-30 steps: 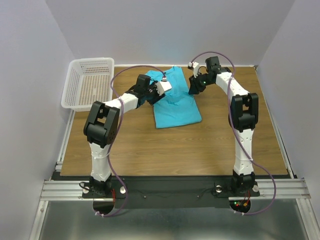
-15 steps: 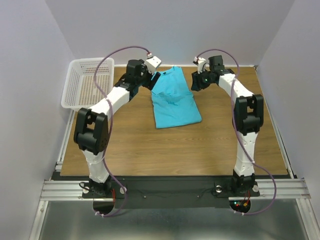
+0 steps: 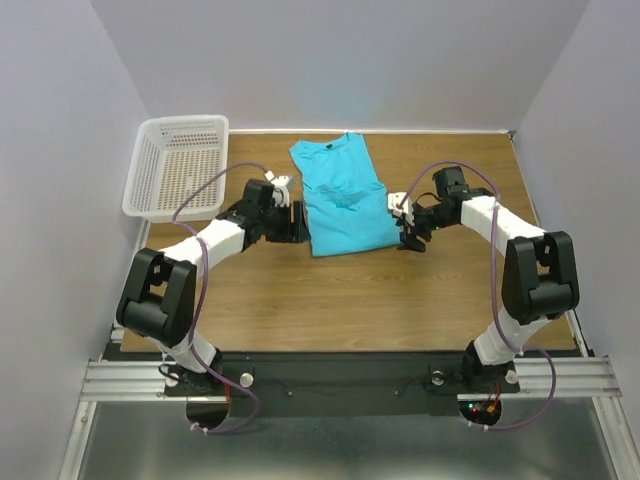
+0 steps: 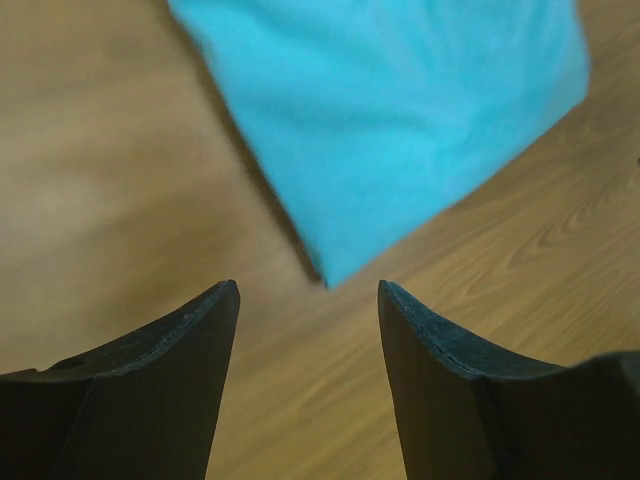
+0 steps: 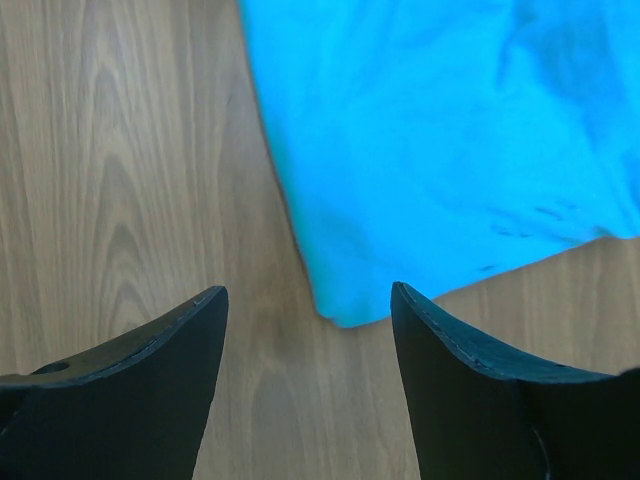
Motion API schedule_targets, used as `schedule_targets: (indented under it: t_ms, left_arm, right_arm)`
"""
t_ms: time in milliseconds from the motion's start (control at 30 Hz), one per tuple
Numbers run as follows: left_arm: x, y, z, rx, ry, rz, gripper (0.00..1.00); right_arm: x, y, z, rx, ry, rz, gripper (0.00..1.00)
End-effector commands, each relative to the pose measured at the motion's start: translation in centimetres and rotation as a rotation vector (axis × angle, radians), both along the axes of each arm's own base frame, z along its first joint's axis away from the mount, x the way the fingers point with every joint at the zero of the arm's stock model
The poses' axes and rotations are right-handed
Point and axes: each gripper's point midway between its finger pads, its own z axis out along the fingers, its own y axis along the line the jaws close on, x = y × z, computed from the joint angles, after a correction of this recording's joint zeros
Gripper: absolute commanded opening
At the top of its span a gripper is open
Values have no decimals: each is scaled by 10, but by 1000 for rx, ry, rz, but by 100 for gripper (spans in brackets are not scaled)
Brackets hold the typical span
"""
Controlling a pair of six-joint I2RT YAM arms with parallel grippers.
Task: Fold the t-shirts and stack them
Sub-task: Fold the tshirt
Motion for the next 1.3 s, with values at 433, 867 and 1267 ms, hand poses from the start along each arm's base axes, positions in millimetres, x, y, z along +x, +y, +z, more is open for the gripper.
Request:
schedule_targets:
  t_ms: [433,867,1267]
  left_arm:
    - [-43,-32,-48,-25,155,72,68]
    - [-34,-36,-68,14,179,108,54]
    - [-29,-47,-75,-11,198,87,40]
  right_arm:
    - [11,-5,-29,-62,-36,95,67]
    - [17,-4,-35,-71,-24,92,63]
    - [21,-12,-52,-122,-18,107,63]
